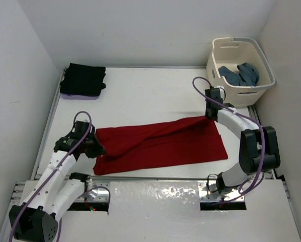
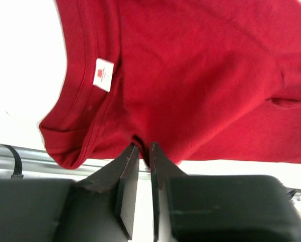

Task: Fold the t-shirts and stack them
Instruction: Fold the other side of the tshirt into a rectangle, then rotate the tshirt 90 degrees

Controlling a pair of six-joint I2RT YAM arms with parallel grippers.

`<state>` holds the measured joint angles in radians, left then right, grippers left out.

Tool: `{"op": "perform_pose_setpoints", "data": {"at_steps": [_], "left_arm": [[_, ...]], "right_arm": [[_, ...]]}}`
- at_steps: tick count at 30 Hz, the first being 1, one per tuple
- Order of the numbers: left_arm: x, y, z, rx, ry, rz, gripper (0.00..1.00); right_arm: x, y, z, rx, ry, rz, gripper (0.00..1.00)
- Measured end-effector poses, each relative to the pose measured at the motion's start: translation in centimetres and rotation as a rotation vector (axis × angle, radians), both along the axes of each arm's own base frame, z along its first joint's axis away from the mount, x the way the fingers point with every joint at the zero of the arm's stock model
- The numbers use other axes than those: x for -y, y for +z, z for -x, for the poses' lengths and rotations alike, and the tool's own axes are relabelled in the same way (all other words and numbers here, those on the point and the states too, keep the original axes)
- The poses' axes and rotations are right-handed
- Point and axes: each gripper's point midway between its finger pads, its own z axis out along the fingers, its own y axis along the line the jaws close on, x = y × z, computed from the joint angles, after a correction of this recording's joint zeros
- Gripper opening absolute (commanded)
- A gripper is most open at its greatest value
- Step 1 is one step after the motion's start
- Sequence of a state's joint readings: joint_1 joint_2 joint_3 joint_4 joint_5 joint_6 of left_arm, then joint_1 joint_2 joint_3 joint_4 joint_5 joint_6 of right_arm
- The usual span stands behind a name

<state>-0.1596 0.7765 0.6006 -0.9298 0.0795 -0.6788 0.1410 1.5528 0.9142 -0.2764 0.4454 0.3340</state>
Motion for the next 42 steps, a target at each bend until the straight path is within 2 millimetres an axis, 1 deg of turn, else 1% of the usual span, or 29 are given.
{"op": "perform_pose_setpoints", "data": {"at_steps": [3,6,7,8,10,11,12,13,14,16,17,18,20,21,22,24,27,28,29,31,32,33,34,36,37,40,42], "left_arm": [[0.4,-0.4,0.6,-0.022,-0.022,0.006,0.14],[0.9,-0.3,0.9,-0.027,-0.055,0.016,0.14],[1.1,-0.3,1.1,-0.033,-0.068,0.018,0.16],[1.3,-0.4,1.4,-0.042,-0.082,0.019,0.26],[1.5,-0.4,1.8,-0.055,-0.108,0.016,0.29],[1.5,-0.4,1.9,-0.06,-0.112,0.014,0.32],[1.5,-0.4,1.9,-0.064,-0.116,0.01,0.35],[1.5,-0.4,1.9,-0.069,-0.116,0.008,0.43],[1.5,-0.4,1.7,-0.071,-0.119,0.006,0.46],[1.7,-0.4,1.2,-0.07,-0.12,0.008,0.55],[1.9,-0.4,0.8,-0.064,-0.121,0.012,0.6],[2.0,-0.5,0.3,-0.056,-0.123,0.016,0.6],[2.3,-0.6,-0.9,-0.032,-0.121,0.02,0.61],[2.5,-0.6,-1.6,-0.018,-0.121,0.023,0.61],[2.7,-0.7,-2.3,-0.005,-0.121,0.026,0.59],[3.2,-1.1,-4.0,0.017,-0.117,0.036,0.49],[3.9,-2.2,-6.4,0.036,-0.116,0.051,0.42],[4.2,-2.9,-7.1,0.032,-0.116,0.056,0.4],[4.4,-3.6,-7.7,0.026,-0.113,0.06,0.35],[4.6,-5.4,-8.5,-0.007,-0.106,0.057,0.29],[4.7,-6.5,-8.7,-0.031,-0.103,0.053,0.24],[4.7,-6.9,-8.9,-0.037,-0.102,0.05,0.23],[4.9,-8.0,-8.8,-0.081,-0.104,0.058,0.23],[5.2,-8.2,-10.0,-0.08,-0.102,0.065,0.19],[5.5,-8.6,-10.5,-0.09,-0.105,0.071,0.13],[6.1,-8.7,-12.5,-0.102,-0.11,0.091,0.13],[6.8,-8.2,-14.7,-0.086,-0.114,0.101,0.13]], "right_arm": [[0.3,-0.9,1.0,-0.024,-0.01,0.008,0.02],[0.6,-1.8,2.0,-0.052,-0.024,0.02,0.07],[0.7,-2.0,2.3,-0.058,-0.029,0.022,0.21],[0.8,-2.3,2.6,-0.063,-0.042,0.02,0.3],[1.2,-2.7,3.3,-0.082,-0.062,0.035,0.33],[1.3,-2.8,3.6,-0.092,-0.069,0.041,0.34],[1.6,-2.9,3.9,-0.099,-0.082,0.049,0.42],[1.7,-2.9,4.1,-0.103,-0.093,0.056,0.56],[1.9,-2.8,4.3,-0.105,-0.108,0.064,0.64],[2.5,-2.5,4.7,-0.119,-0.135,0.092,0.68],[2.8,-2.3,4.8,-0.122,-0.146,0.105,0.84],[2.9,-2.1,4.8,-0.119,-0.154,0.109,0.98],[2.9,-1.8,4.7,-0.113,-0.149,0.108,0.99],[2.6,-1.7,4.6,-0.107,-0.133,0.094,0.99],[2.1,-1.5,4.3,-0.095,-0.111,0.069,0.99],[0.7,-0.9,3.4,-0.049,-0.056,0.001,0.99],[-2.5,-0.9,1.8,0.001,0.063,-0.146,0.99],[-3.5,-1.1,1.5,0.004,0.095,-0.179,0.99],[-4.5,-1.4,1.3,0.001,0.129,-0.212,0.99],[-6.2,-2.5,1.1,-0.014,0.181,-0.266,0.99],[-7.0,-3.3,1.3,-0.03,0.205,-0.293,0.99],[-7.5,-4.1,1.7,-0.05,0.22,-0.315,0.99],[-8.0,-5.1,2.2,-0.076,0.231,-0.339,0.99],[-8.1,-7.0,3.6,-0.128,0.225,-0.357,0.99],[-8.1,-7.0,3.4,-0.112,0.215,-0.358,0.99],[-7.3,-7.1,3.6,-0.076,0.177,-0.376,0.99],[-5.9,-7.0,4.2,-0.045,0.132,-0.391,0.99]]}}
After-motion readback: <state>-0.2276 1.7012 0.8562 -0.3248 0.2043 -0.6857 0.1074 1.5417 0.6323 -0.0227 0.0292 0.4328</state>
